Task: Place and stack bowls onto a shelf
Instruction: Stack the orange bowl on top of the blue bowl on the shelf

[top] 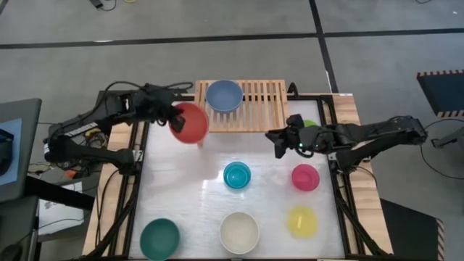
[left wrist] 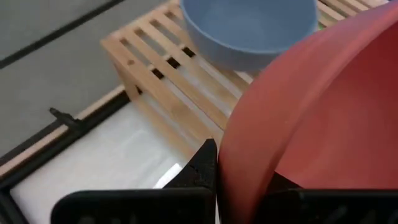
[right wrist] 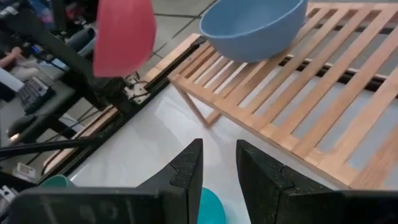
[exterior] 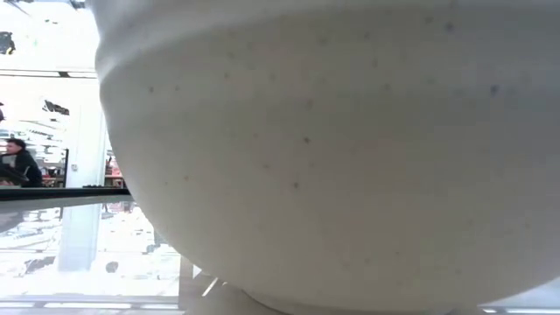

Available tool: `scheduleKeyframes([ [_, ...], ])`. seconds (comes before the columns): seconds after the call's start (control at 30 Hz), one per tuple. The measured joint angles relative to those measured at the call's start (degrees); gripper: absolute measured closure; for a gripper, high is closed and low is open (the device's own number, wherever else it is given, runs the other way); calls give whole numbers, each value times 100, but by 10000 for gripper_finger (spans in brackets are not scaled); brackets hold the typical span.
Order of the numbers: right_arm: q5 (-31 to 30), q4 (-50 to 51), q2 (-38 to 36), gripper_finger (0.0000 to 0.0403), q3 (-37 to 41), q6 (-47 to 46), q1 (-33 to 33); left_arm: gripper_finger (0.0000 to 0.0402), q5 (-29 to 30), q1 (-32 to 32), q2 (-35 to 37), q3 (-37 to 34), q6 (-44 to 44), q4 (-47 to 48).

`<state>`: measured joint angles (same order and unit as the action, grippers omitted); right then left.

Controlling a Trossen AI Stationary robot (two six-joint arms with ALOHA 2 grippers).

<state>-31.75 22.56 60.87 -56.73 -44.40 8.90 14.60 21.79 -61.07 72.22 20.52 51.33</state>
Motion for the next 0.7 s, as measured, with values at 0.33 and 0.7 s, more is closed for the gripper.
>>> scheduleKeyframes([
  [0.33,-134,40,-49,282,0,-13,115,401,-44,757,-1233,1161,-193,-868],
  [0.7,-292,595,-51,282,0,-489,388,401,-570,1338,-3167,3192,-333,-112],
])
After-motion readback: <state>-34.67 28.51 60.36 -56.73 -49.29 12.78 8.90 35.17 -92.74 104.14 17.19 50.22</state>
